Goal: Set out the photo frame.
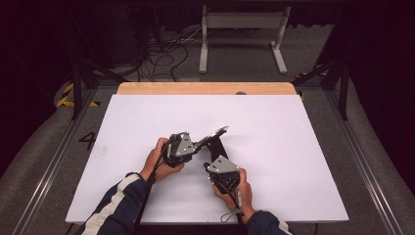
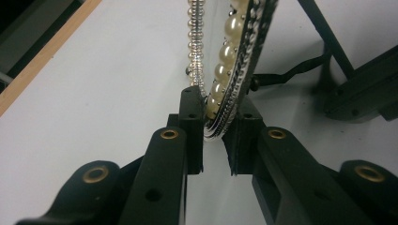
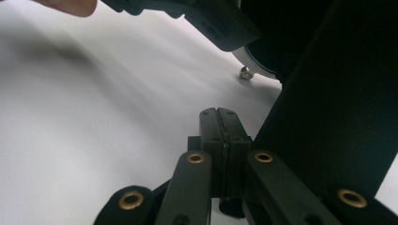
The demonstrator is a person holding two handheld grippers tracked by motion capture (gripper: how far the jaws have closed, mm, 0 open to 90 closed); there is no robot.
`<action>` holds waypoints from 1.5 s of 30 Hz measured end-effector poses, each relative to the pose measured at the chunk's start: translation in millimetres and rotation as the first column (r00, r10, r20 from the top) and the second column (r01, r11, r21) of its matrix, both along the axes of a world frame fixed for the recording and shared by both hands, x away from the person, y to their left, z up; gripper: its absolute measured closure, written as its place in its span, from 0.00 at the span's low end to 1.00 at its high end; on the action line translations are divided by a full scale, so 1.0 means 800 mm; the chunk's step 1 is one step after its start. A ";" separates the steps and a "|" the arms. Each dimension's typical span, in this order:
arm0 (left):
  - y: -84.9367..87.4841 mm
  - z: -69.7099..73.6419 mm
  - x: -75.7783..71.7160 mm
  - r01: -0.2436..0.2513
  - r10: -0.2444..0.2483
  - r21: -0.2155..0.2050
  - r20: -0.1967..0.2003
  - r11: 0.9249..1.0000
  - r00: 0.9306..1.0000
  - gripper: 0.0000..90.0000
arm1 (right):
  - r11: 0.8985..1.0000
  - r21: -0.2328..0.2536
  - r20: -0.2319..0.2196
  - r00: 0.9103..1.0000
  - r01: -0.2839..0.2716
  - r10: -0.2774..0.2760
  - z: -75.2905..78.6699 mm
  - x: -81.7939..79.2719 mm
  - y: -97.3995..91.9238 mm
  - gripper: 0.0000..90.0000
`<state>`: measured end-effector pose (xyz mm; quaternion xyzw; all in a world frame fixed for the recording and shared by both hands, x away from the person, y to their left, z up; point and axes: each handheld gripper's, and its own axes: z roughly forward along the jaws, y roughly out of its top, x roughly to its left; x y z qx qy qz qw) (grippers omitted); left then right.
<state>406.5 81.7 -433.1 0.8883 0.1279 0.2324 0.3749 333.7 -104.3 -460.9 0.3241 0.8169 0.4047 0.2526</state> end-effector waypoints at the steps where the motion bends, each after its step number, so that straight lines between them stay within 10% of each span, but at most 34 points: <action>1: 0.000 0.000 -0.001 -0.002 0.002 0.001 0.000 1.000 1.000 0.88 | 1.000 0.002 -0.005 1.000 0.001 -0.001 0.001 0.000 -0.001 1.00; 14: -0.004 0.009 -0.012 0.034 -0.034 0.046 0.005 0.998 0.999 0.88 | 0.999 0.043 -0.043 0.999 0.013 -0.011 0.006 0.015 -0.028 1.00; 27: 0.004 0.009 -0.010 0.044 -0.048 -0.077 -0.044 0.996 0.998 0.83 | 1.000 0.017 -0.041 0.999 -0.006 0.007 0.008 0.010 -0.028 0.99; 45: -0.003 -0.015 0.005 -0.008 0.004 -0.048 -0.082 0.999 0.997 0.78 | 1.000 -0.016 -0.085 0.996 -0.026 0.024 0.006 0.011 -0.034 1.00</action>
